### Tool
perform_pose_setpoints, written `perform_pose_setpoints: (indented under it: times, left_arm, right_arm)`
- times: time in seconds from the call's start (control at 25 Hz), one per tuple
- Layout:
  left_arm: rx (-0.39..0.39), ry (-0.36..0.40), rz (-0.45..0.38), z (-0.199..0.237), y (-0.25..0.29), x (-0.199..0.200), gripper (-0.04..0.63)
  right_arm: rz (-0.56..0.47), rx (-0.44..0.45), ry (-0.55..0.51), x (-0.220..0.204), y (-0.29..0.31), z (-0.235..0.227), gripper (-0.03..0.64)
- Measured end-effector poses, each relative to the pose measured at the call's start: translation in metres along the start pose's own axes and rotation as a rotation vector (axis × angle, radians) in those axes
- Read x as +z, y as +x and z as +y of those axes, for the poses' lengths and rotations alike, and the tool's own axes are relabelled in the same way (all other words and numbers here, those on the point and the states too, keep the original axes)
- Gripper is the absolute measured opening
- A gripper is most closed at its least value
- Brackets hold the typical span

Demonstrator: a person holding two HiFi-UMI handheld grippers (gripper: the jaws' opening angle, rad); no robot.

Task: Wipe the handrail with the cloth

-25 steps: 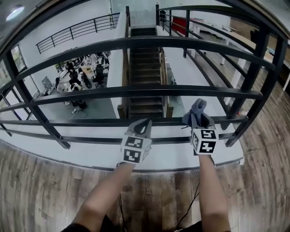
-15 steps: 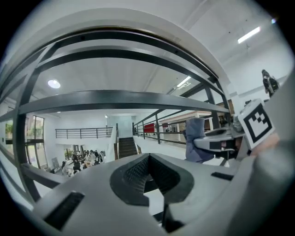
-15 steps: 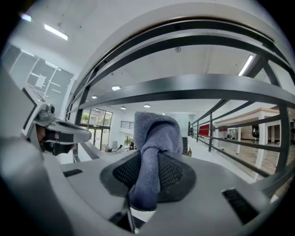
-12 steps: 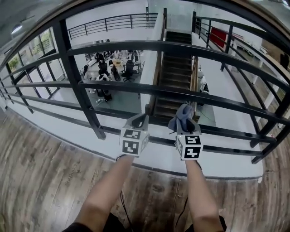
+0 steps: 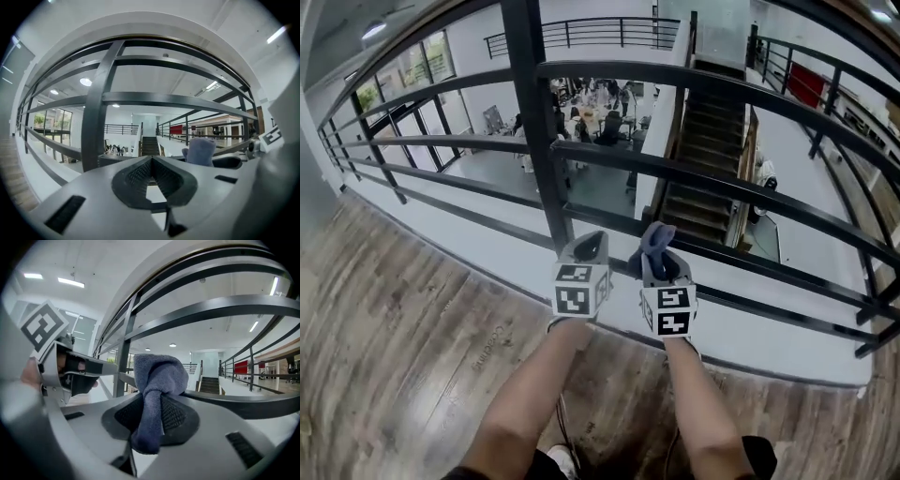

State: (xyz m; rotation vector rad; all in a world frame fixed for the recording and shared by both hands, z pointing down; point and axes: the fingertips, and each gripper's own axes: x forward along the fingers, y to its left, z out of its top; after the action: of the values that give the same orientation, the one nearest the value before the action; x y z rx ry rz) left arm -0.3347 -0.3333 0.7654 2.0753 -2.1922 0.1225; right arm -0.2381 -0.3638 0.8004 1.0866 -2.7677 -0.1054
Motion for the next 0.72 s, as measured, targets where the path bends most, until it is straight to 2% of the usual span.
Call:
perform_pose_setpoints:
  times: [0.2,0.32,0.48,0.72]
  left_arm:
    - [0.065,0.006,0.002,0.067,-0.009,-0.018,-0.002]
    - [0.124,0.012,0.034,0.105,-0.013,-0.037,-0.002]
    - [0.153,-0.023,0.064,0.148,-0.018,-0.060,-0.002]
    - [0.160,-0.075,0.072,0.162,-0.011,-0.080,-0.002]
  right_arm:
    - [0.022,0.057,-0.016,-0.005,0.053,0.071,0.095]
    - [0.043,0.064,-0.023,-0.016,0.083,0.101,0.095]
    - [0.080,0.051,-0.014,-0.034,0.126,0.129,0.097]
    - [0.168,0.025,-0.053,-0.064,0.170,0.140,0.097]
